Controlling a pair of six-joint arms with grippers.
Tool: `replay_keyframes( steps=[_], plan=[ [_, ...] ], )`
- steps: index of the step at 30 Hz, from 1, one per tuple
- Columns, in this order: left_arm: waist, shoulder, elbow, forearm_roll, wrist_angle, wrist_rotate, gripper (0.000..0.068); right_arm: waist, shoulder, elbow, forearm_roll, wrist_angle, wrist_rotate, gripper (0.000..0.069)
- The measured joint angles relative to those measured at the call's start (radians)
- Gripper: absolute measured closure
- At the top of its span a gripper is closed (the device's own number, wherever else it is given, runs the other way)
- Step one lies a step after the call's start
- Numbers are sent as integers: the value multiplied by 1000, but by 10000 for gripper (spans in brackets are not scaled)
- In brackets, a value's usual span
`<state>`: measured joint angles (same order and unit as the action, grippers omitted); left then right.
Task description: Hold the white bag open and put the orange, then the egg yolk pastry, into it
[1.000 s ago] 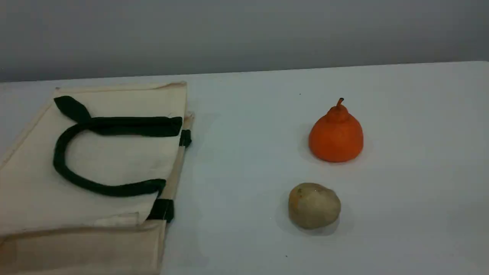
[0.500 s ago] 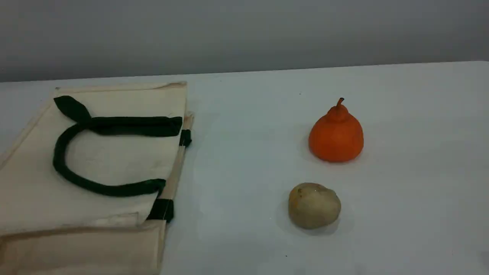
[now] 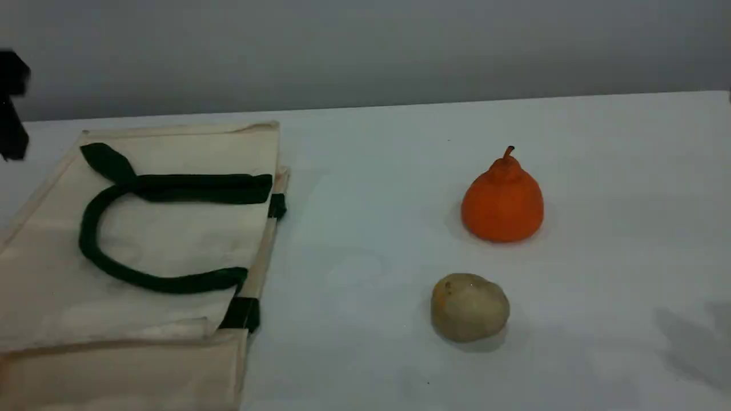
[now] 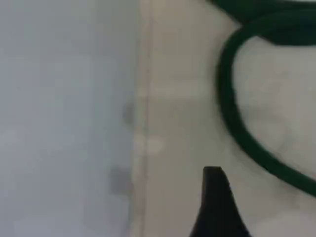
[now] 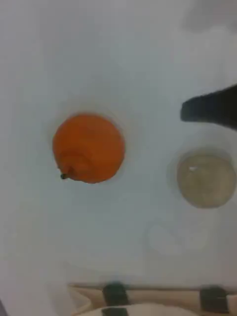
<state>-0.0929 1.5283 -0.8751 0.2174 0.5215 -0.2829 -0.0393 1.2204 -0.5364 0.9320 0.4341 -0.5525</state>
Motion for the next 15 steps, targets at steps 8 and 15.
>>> replay_keyframes(
  steps=[8, 15],
  plan=[
    [0, 201, -75, 69, -16, -72, 258, 0, 115, 0, 283, -1, -272, 251],
    [0, 324, -134, 63, -49, -77, 258, 0, 179, 0, 448, 6, -423, 251]
  ],
)
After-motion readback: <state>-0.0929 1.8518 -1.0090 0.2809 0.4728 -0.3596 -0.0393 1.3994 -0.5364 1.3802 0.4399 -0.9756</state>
